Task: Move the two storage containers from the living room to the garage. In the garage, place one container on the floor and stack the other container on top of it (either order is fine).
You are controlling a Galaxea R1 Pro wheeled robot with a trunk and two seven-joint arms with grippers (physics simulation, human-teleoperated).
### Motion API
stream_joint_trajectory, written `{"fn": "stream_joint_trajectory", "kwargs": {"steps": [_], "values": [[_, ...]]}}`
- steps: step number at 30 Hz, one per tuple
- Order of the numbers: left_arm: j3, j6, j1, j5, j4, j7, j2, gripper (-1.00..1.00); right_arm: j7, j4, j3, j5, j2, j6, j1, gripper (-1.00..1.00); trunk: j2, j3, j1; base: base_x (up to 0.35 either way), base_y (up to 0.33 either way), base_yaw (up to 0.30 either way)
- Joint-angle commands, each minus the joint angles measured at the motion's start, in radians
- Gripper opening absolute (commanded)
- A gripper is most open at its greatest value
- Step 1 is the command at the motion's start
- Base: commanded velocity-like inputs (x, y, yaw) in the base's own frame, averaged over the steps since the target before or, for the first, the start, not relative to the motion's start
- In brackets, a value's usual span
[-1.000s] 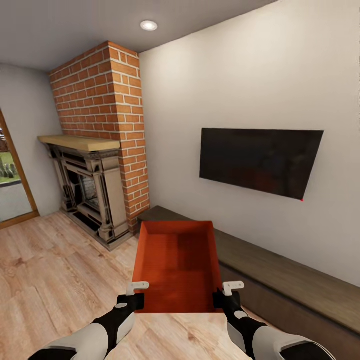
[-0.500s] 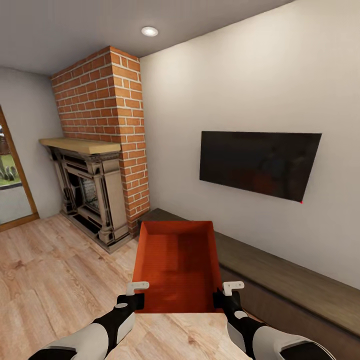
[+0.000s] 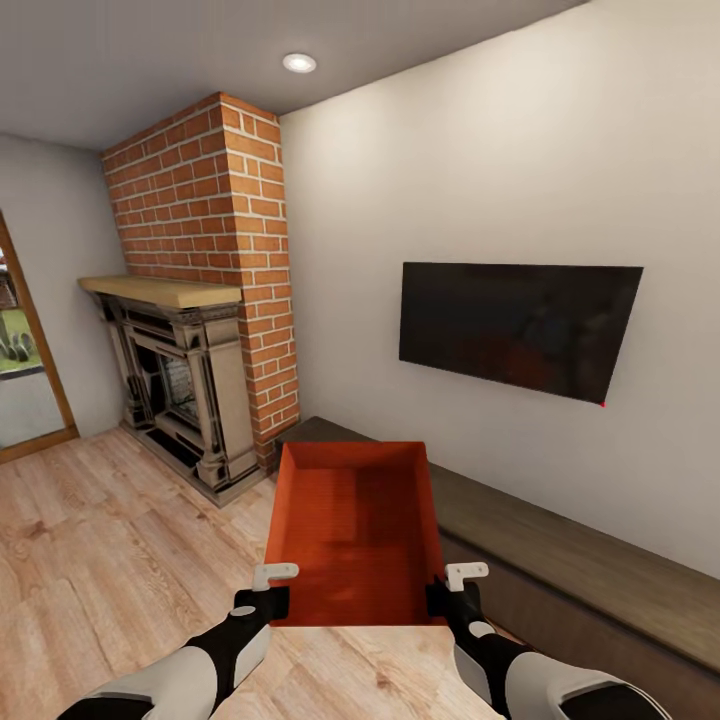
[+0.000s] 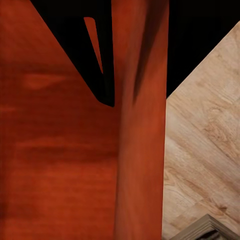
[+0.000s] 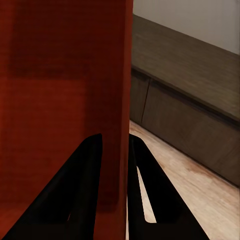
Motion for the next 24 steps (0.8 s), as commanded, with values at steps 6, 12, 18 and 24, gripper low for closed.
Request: {"fn": "stream_joint_trajectory", "kwargs": {"steps": [6, 12, 18, 24], "values": [[0.002, -0.003, 0.001, 0.006, 0.001, 0.008, 0.001, -1.0, -0.003, 0.003, 0.001, -0.009, 0.007, -0.006, -0.001, -1.0, -0.001, 0.0, 0.0, 0.0, 0.0, 0.0], [0.002, -0.003, 0.001, 0.006, 0.001, 0.007, 0.002, -1.0, -0.004, 0.003, 0.002, -0.008, 0.005, -0.006, -0.002, -1.0, -0.001, 0.0, 0.0, 0.0, 0.0, 0.0], [0.002, -0.003, 0.001, 0.006, 0.001, 0.007, 0.002, -1.0, -0.007, 0.003, -0.004, -0.004, 0.004, -0.007, -0.002, -1.0, -0.001, 0.0, 0.0, 0.0, 0.0, 0.015], [0.002, -0.003, 0.001, 0.006, 0.0, 0.005, 0.003, -1.0, -0.007, 0.003, -0.004, 0.001, 0.004, -0.007, -0.002, -1.0, -0.001, 0.0, 0.0, 0.0, 0.0, 0.242]]}}
